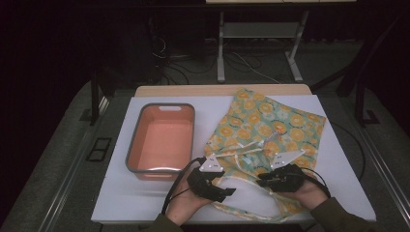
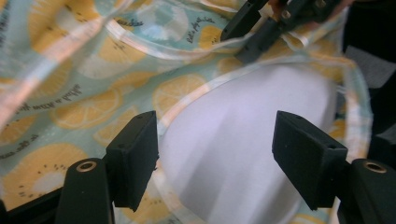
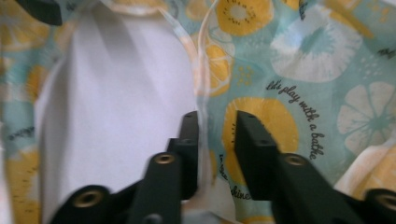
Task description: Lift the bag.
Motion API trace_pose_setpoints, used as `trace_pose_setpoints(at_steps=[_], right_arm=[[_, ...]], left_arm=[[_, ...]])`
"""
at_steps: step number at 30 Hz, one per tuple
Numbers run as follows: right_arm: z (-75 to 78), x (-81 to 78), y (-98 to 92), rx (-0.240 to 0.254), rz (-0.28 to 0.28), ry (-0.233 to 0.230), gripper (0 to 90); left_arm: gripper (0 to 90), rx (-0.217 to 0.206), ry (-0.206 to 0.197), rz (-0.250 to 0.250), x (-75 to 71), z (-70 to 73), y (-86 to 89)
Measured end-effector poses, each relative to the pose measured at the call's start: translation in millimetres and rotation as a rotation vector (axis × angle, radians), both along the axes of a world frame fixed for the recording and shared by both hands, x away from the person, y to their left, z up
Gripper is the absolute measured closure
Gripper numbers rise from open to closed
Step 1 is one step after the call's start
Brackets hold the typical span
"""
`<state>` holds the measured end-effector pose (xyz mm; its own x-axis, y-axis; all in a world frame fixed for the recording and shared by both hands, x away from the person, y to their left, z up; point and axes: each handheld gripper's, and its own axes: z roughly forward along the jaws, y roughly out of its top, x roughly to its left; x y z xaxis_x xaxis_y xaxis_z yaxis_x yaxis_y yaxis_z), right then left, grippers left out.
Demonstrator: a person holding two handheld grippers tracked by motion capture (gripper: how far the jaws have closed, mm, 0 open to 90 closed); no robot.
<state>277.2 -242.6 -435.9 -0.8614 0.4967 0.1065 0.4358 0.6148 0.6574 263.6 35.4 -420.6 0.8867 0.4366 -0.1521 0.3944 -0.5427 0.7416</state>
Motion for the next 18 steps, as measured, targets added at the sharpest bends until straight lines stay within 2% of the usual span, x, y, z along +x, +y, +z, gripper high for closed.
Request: trace_pose_setpoints(at_steps=[3,5,7,11,16,18], right_arm=[[-1.9,-1.3,0.5,-0.006,0.001,0.015,59.1],[-2.6,-5.9,0.6,-0.033,0.003,-0.004,55.4],[-3.0,-9.8,-1.3,-0.040,0.009,-0.007,51.8],[-6.5,-17.2,-6.0,-0.086,0.006,-0.030,50.2],[-6.8,-19.0,-7.1,-0.105,0.013,-0.052,51.6],[-6.7,-17.7,-8.3,-0.100,0.007,-0.049,55.8]], left_arm=[[30.5,0.007,-0.001,0.001,3.3,-2.2,-2.7],[30.8,0.015,-0.010,0.008,6.8,-3.0,-4.3],[31.7,0.031,-0.017,0.018,10.7,-4.4,-6.0],[33.9,0.071,-0.025,0.043,19.3,-11.1,-13.4],[37.2,0.166,-0.050,0.051,22.3,-21.9,-21.4],[39.9,0.175,-0.075,0.072,23.6,-25.0,-20.6]])
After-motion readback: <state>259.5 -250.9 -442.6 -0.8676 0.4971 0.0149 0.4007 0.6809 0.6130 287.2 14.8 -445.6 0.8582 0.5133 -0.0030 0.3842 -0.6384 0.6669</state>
